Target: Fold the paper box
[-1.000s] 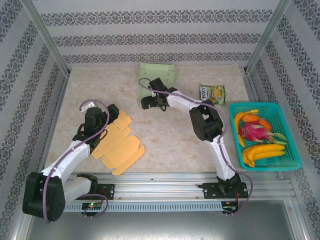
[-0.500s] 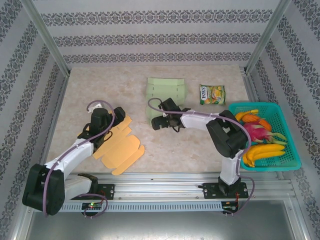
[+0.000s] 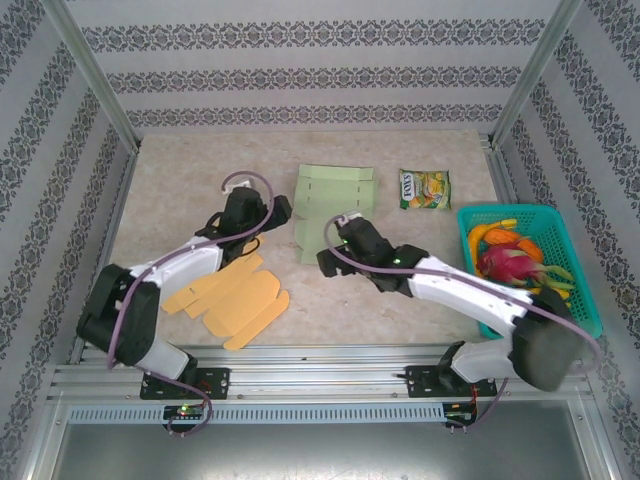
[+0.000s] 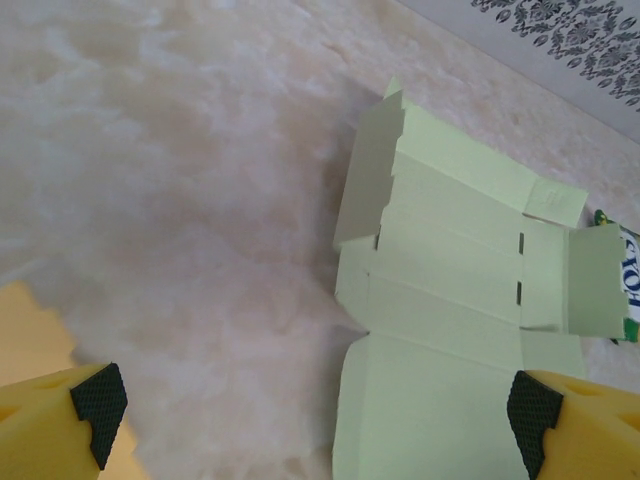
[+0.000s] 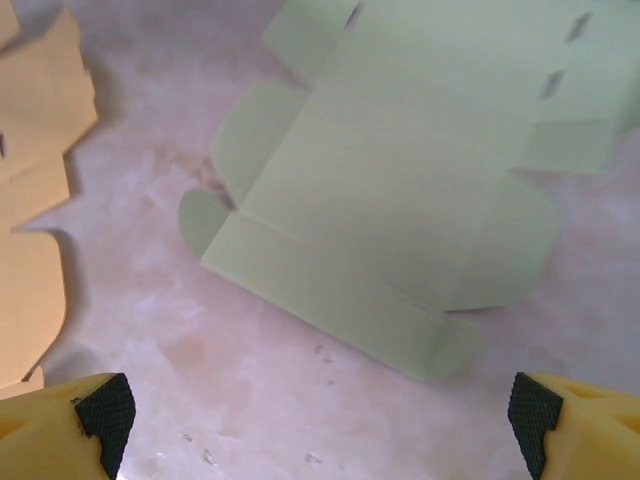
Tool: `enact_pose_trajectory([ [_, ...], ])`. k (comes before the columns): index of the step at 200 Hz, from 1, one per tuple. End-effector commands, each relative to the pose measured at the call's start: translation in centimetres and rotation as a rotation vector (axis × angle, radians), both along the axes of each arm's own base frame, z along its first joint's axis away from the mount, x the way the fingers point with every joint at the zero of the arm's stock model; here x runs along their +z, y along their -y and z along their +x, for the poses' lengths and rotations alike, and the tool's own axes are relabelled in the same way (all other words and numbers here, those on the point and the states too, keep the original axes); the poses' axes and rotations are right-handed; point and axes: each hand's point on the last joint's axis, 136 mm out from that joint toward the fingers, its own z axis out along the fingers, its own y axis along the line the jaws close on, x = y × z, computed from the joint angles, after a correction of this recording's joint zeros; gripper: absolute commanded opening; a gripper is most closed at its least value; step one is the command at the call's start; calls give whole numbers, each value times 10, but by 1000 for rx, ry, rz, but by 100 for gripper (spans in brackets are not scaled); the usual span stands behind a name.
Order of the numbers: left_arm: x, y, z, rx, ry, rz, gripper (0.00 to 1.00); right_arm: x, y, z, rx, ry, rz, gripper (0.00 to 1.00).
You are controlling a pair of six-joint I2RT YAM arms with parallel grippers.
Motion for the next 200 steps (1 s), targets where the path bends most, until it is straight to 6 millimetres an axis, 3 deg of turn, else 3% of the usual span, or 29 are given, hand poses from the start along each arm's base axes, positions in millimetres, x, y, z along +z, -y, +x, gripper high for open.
enact_pose_trajectory([
  [1,-8,14,18,-56,-41,79,98,11,37,-7,-68,51,-86,98],
  [36,-24,39,54,-112,-73,94,95,38,58,-6,-82,188,-63,98],
  [85,-53,65,99,-166,-126,145,93,33,60,-18,-67,245,61,98],
  [117,-71,74,116,-199,-138,173,84,32,69,-16,-99,261,42,98],
  [146,-75,70,123,-176,-128,210,67,27,69,-14,-107,235,35,98],
  [184,-72,69,129,-184,-110,242,36,27,62,-16,-78,209,47,98],
  [200,-67,75,129,-220,-92,236,17,29,60,-18,-65,215,67,98],
])
